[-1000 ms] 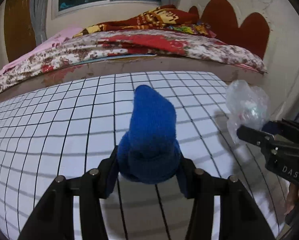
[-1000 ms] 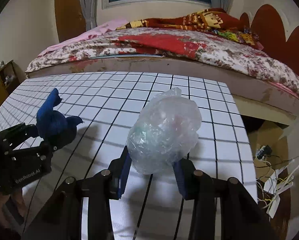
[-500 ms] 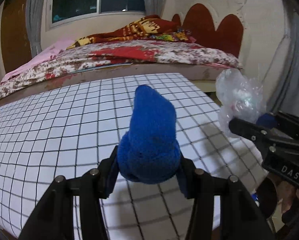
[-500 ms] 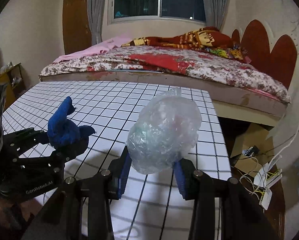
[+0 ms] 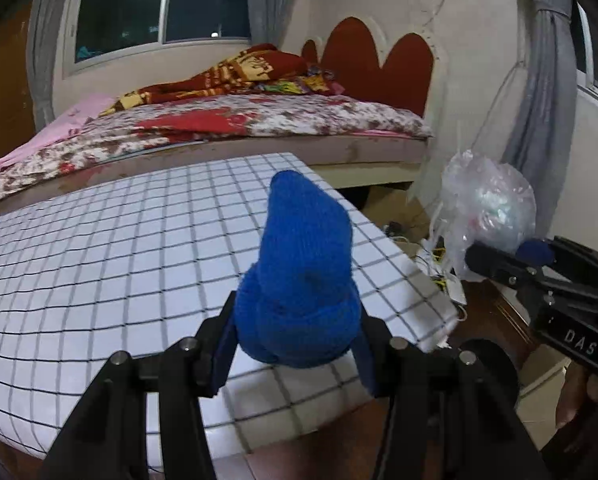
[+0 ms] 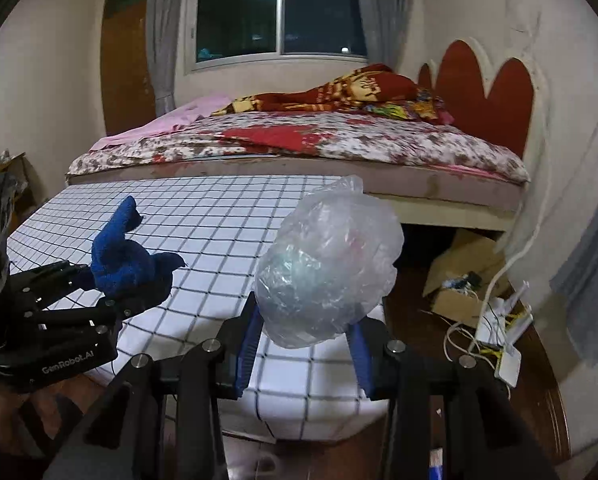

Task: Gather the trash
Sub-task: 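Carry the blue hat and plastic bag over the black bin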

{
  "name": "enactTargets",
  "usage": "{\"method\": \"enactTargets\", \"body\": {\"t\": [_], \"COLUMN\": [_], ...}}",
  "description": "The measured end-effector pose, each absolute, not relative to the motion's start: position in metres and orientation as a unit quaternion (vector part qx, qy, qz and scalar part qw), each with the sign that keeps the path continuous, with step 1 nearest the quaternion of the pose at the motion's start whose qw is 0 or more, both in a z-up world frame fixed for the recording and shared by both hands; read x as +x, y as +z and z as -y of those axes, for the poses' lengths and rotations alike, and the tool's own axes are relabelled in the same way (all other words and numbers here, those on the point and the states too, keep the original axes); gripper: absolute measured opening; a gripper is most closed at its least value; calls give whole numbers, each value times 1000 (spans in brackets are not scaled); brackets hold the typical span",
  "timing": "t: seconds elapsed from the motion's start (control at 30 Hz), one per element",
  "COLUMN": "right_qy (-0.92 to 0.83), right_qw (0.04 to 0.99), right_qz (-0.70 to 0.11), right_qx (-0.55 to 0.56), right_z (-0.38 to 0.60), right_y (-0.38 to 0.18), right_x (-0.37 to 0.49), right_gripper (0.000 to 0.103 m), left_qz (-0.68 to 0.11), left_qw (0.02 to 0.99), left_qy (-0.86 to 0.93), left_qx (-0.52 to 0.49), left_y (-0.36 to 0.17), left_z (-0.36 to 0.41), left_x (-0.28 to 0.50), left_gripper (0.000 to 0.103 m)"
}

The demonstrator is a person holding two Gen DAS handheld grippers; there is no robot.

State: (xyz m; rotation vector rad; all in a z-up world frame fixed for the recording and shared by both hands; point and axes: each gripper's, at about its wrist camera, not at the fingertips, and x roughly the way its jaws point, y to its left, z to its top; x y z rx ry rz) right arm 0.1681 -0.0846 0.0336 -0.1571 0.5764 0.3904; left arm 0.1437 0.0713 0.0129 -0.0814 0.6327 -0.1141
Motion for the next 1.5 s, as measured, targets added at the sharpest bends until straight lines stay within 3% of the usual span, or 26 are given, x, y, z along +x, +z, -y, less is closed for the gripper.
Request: {"method": "enactTargets", "body": {"t": [1.5], "right_qy": [44], "right_qw": [954], "right_qz": [-297], "right_qx": [-15], "right_z": [279], "right_y": [-3], "right_x": [106], "right_gripper": [43], "left_qz": [-327], "left_qw": [921], "left_qy": [-207], "left_qx": [47], "left_y": [-6], "left_z": [109], "left_x": [130], "left_gripper": [52]}}
